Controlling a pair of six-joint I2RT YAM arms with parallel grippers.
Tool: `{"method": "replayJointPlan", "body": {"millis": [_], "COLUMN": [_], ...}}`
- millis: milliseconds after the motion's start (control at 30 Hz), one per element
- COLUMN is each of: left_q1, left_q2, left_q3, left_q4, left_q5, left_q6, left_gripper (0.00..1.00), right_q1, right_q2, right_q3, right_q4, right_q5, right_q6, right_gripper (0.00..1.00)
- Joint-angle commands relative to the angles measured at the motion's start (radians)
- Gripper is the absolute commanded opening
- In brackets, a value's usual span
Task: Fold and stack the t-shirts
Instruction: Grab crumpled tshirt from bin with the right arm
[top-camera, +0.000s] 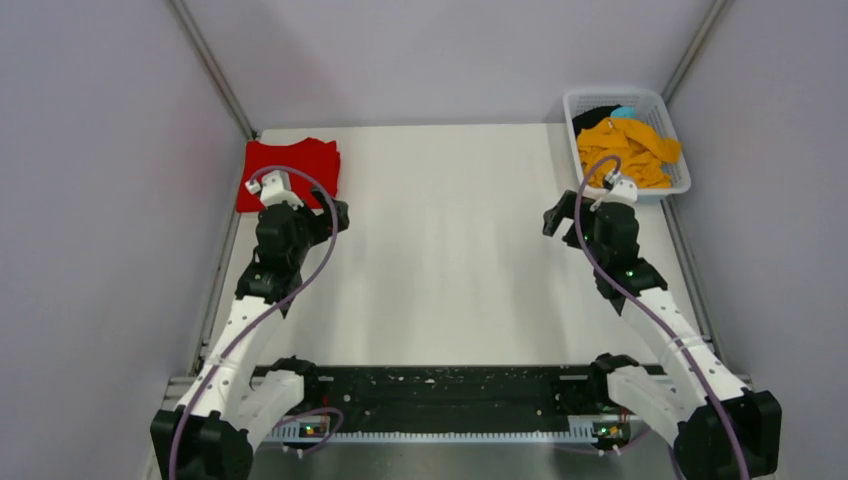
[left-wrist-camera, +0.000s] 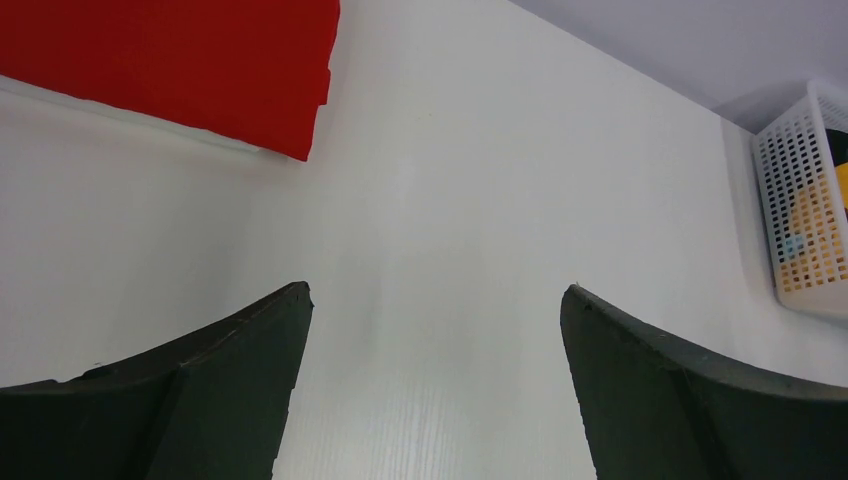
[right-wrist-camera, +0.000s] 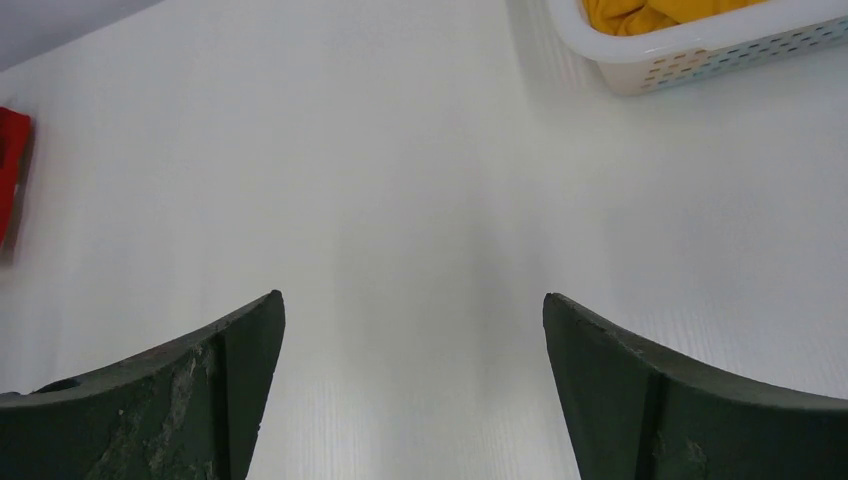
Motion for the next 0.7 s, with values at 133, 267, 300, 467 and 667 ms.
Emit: {"method": "replayJointPlan", "body": {"millis": [133, 267, 300, 467, 667], "left_q1": [-0.003, -0.002, -0.002, -0.003, -0.002], "left_q2": [0.016, 0.029, 0.036, 0.053, 0.072], "left_q3": [0.014, 0.022, 0.024, 0.044, 0.081], "left_q4": [0.056, 0.071, 0.078, 0.089, 0.092], "left_q5": [0.018, 0.024, 0.029, 0.029, 0.024], "left_q6": [-0.027, -0.038, -0.036, -0.013, 0.011], "left_gripper": [0.99, 0.99, 0.99, 0.99, 0.99], "right_q1": [-0.003, -0.004, -0.008, -0.138, -0.268], "right_q2": [0.091, 0.215, 0.256, 0.513, 0.853], "right_q3": [0.141, 0.275, 0.318, 0.602, 1.042], "right_q4": [0.072, 0.056, 0.047, -0.092, -0.380], "right_q5": [0.056, 0.207, 0.268, 0.235, 0.263], "right_q6": [-0.055, -0.091, -0.102, -0.118, -0.119], "right_gripper": [0.99, 0.99, 0.99, 0.99, 0.99]}}
